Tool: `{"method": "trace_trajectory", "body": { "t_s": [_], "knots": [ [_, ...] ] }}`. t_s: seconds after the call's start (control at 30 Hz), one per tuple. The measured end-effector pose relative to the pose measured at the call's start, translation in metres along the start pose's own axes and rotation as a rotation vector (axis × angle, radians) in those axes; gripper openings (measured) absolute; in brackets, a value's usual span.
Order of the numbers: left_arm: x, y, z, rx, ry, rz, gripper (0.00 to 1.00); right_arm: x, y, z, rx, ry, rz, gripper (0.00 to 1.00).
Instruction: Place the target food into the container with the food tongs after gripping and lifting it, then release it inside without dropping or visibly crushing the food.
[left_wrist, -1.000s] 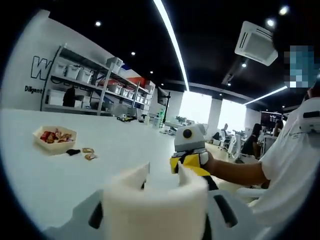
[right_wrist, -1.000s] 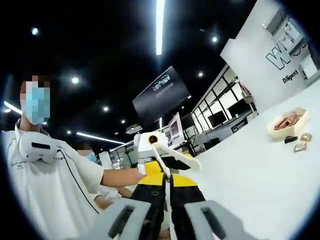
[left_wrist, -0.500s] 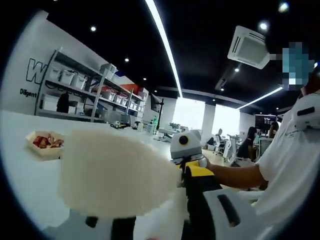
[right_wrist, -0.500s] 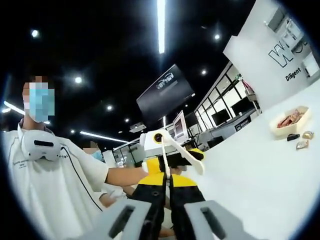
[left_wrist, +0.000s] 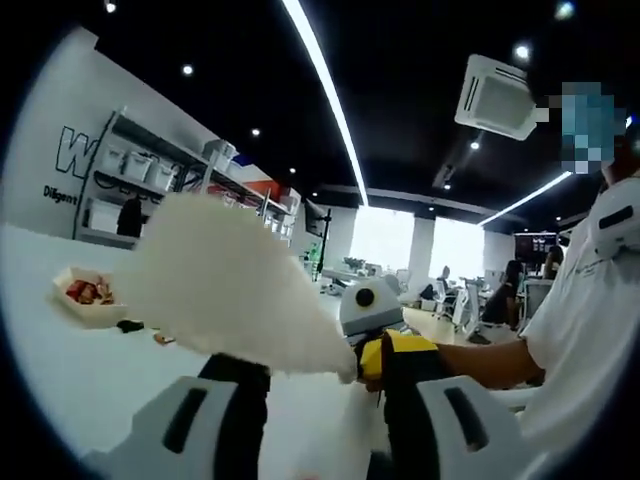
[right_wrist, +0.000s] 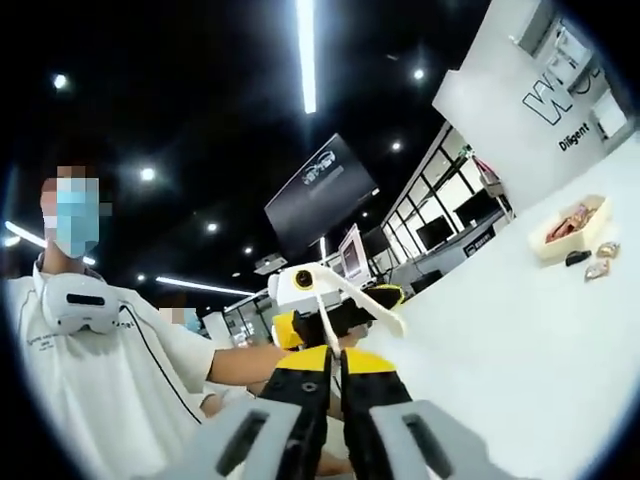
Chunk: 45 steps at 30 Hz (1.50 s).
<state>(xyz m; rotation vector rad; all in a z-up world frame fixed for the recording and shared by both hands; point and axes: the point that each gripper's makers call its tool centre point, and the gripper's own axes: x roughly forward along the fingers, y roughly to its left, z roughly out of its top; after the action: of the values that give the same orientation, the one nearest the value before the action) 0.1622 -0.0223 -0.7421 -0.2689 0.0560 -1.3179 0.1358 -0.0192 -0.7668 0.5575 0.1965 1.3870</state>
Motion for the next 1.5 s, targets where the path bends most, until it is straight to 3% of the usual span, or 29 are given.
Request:
{"method": "trace_trajectory", "body": {
  "t_s": [0.27,0.73,1.1,1.33,1.5],
  "knots": [
    [-0.002,0.002,0.002,0.048,-0.002,-0.001,0.31,-0.002,-0.001,0.001,0.035,-0.004,0.006,0.00],
    [0.000,0.007,-0.004,0.050,0.026,0.005,0.30,-0.002,0.001,0.005,0.035,-0.017,0.025,0.00],
    [0.005,0.002,-0.003,0.023,0.006,-0.004,0.32,-0.003,0.003,0.003,0.032,-0.003,0.030,0.00],
    [0.001,0.002,-0.010,0.021,0.003,0.021,0.31,-0.005,0.004,0.004,0.036,-0.014,0.026,0.00],
    [0.003,0.004,-0.007,0.025,-0.010,0.033,0.30,-0.005,0.001,0.002,0.038,-0.006,0.023,0.00]
  ]
}}
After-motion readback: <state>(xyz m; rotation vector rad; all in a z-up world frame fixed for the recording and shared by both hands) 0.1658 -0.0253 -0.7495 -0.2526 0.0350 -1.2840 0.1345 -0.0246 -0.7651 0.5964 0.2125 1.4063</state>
